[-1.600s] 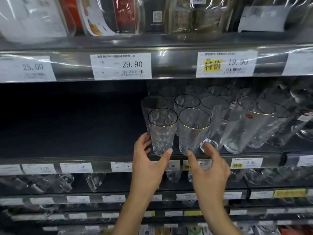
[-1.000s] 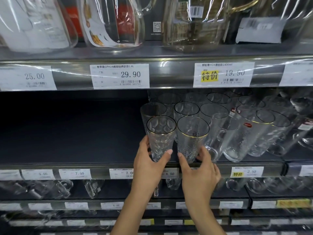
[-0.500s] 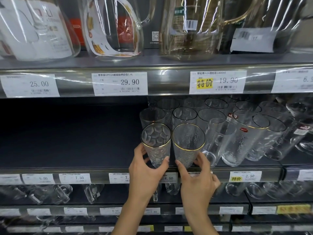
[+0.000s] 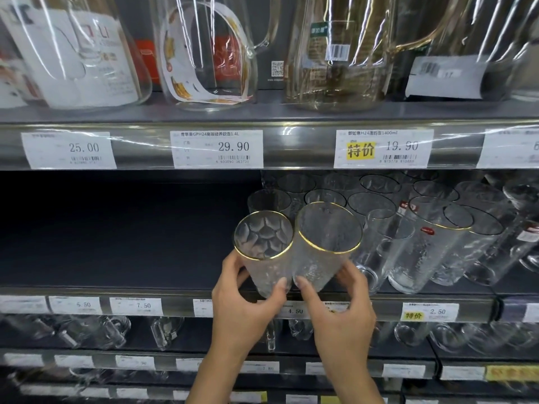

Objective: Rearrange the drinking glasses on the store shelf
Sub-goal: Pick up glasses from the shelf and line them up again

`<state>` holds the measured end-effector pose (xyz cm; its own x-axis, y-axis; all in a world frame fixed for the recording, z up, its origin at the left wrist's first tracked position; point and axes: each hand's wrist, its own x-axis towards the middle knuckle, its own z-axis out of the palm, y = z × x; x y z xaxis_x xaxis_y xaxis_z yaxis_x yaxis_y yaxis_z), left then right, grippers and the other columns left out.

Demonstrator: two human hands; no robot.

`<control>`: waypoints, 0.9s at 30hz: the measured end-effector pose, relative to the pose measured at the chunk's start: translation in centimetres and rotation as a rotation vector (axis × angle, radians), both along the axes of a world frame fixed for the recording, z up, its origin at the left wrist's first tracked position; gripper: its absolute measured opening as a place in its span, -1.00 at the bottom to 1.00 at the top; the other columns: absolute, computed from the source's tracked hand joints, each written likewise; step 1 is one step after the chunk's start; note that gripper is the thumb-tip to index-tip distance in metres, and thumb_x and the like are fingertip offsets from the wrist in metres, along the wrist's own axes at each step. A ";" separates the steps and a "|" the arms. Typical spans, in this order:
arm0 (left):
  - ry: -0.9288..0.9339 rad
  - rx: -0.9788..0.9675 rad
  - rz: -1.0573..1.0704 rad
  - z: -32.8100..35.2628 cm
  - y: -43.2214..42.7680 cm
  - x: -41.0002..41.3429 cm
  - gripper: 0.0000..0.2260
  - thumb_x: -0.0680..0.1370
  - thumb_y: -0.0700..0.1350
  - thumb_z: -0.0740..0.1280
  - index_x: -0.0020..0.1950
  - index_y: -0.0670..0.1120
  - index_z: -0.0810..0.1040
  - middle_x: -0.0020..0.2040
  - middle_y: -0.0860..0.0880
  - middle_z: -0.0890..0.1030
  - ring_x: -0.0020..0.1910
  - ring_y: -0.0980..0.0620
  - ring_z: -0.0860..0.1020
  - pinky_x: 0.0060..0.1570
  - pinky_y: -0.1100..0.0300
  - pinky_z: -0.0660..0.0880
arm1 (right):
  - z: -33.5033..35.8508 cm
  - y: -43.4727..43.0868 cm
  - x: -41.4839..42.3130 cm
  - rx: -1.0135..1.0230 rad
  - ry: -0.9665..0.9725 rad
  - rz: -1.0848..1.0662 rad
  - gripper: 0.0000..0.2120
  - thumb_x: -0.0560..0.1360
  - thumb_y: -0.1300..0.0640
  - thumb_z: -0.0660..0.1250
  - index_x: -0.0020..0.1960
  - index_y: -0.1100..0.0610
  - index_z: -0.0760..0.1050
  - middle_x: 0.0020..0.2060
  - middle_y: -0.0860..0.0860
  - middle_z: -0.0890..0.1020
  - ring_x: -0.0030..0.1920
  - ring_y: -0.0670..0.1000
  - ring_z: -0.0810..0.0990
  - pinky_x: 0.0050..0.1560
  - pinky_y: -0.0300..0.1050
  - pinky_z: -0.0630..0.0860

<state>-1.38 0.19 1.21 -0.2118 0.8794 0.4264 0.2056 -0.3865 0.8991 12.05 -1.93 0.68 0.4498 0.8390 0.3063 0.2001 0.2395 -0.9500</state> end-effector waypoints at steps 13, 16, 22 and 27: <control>-0.443 0.025 -0.157 0.8 -4.9 -1.8 -0.50 0.44 0.10 0.27 0.35 -0.02 0.47 0.22 -0.11 0.63 0.22 -0.14 0.60 0.14 -0.07 0.56 | 1.3 -1.1 -1.4 -0.003 0.242 0.693 -0.34 0.25 -0.06 0.41 0.32 -0.05 0.32 0.03 -0.17 0.64 0.10 -0.10 0.64 0.03 -0.25 0.56; -0.499 -0.134 -0.080 0.5 -6.8 -3.0 -0.26 0.36 0.34 0.42 0.43 -0.03 0.42 0.29 -0.10 0.61 0.28 -0.12 0.58 0.29 -0.25 0.44 | 1.6 -1.4 -2.7 -0.106 0.298 0.751 -0.41 0.16 -0.18 0.47 0.19 -0.25 0.47 -0.01 -0.16 0.68 0.05 -0.12 0.67 -0.06 -0.20 0.61; -0.807 -0.234 0.080 -0.1 -12.1 -7.0 0.08 0.04 0.33 0.64 0.44 -0.14 0.43 0.20 -0.21 0.63 0.14 -0.20 0.63 0.17 -0.20 0.54 | -0.2 -2.3 -7.0 -0.349 0.479 0.971 -0.16 -0.03 -0.42 0.59 0.21 -0.23 0.55 0.25 0.07 0.61 0.25 0.24 0.57 0.26 0.35 0.47; -0.937 -0.168 0.306 -0.2 -18.6 -10.5 -0.32 0.24 0.15 0.58 0.25 -0.18 0.56 -0.10 -0.18 0.71 -0.20 -0.09 0.70 -0.26 0.01 0.64 | -1.8 -5.4 -13.4 -0.524 0.506 1.184 0.08 -0.01 -0.38 0.62 0.41 0.04 0.44 0.28 0.20 0.57 0.20 0.27 0.54 0.24 0.30 0.45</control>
<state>-11.92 -18.40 1.00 -0.6267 0.7640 -0.1534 -0.5449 -0.2889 0.7872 -1.35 -7.34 -1.14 -0.6350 0.7597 -0.1401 -0.2582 -0.3797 -0.8884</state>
